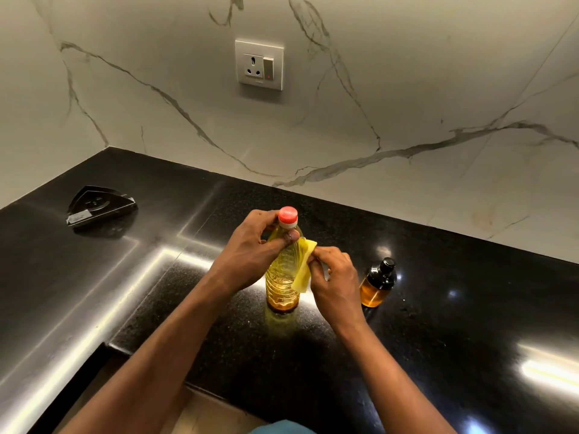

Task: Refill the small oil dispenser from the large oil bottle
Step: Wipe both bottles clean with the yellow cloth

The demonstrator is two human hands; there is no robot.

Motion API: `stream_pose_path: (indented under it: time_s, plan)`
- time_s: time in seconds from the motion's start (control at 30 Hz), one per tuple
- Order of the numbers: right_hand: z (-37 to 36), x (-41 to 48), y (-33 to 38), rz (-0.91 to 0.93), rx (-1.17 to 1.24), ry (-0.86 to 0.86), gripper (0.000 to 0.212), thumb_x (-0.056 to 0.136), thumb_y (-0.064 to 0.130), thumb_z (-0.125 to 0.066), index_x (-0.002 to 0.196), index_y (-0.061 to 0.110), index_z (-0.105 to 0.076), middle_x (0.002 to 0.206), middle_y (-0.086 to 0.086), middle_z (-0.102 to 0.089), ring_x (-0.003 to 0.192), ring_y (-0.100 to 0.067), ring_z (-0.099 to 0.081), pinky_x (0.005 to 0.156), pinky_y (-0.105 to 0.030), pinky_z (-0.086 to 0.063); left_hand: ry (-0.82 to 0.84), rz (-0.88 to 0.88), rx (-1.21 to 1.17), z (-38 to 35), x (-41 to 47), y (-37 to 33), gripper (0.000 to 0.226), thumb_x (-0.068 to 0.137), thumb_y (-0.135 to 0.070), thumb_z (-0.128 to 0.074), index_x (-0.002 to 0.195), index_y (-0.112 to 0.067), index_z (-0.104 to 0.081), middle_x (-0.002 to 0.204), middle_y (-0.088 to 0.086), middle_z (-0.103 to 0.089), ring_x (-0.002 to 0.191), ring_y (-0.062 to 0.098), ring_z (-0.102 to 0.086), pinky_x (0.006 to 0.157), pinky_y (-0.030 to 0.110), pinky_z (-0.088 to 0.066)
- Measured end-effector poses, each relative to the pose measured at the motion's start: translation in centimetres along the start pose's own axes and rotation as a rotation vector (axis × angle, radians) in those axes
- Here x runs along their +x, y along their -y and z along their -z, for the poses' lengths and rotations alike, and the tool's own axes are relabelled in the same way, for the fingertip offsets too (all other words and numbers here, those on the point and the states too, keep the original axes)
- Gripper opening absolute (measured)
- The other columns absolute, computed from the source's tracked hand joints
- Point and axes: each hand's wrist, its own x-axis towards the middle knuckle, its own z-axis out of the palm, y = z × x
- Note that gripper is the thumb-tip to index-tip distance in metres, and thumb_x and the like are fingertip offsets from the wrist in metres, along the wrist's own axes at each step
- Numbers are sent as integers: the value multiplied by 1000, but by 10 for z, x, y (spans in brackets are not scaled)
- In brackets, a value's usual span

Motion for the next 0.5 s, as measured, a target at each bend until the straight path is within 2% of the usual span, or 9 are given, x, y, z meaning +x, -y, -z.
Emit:
stream_pose_path:
  time_s: [0.1, 0.2, 0.3, 0.37, 0.5]
  plan:
    - [1, 1, -4, -40, 27, -1, 13, 100, 12, -66, 105, 18, -77, 102, 10, -68, 99, -10, -57, 82, -28, -46, -10, -16, 3, -1, 0, -1, 32, 96, -32, -69, 127, -24, -66, 120, -5, -57, 115, 10, -57, 99, 30, -49]
    - [5, 3, 12, -10, 150, -24, 17, 102, 17, -67, 116, 18, -76, 105, 11, -67, 102, -12, -63, 83, -33, -55, -24, -32, 5, -2, 0, -1, 36, 96, -32, -70, 131, -24, -64, 123, -4, -59, 117, 11, -58, 96, 23, -47]
    - [6, 8, 25, 38, 216, -53, 28, 102, 16, -67, 129, 15, -72, 110, 8, -68, 101, -5, -65, 82, -21, -56, -24, -32, 11, -1, 1, 0, 42, 96, -31, -70, 136, -23, -62, 129, -4, -61, 121, 11, -58, 97, 22, -46]
    - [5, 8, 24, 41, 221, -64, 26, 101, 11, -68, 126, 14, -73, 109, 8, -68, 101, -1, -66, 83, -17, -56, -25, -26, 8, 1, 1, 0, 42, 96, -30, -71, 136, -22, -62, 129, -4, -63, 121, 11, -59, 96, 23, -46]
    - [2, -1, 9, 17, 226, -40, 18, 98, 3, -68, 108, 16, -77, 102, 8, -70, 97, -2, -67, 78, -18, -57, -18, -12, 2, 3, 0, -1, 42, 95, -30, -71, 136, -22, -63, 127, -5, -65, 119, 10, -59, 96, 23, -47]
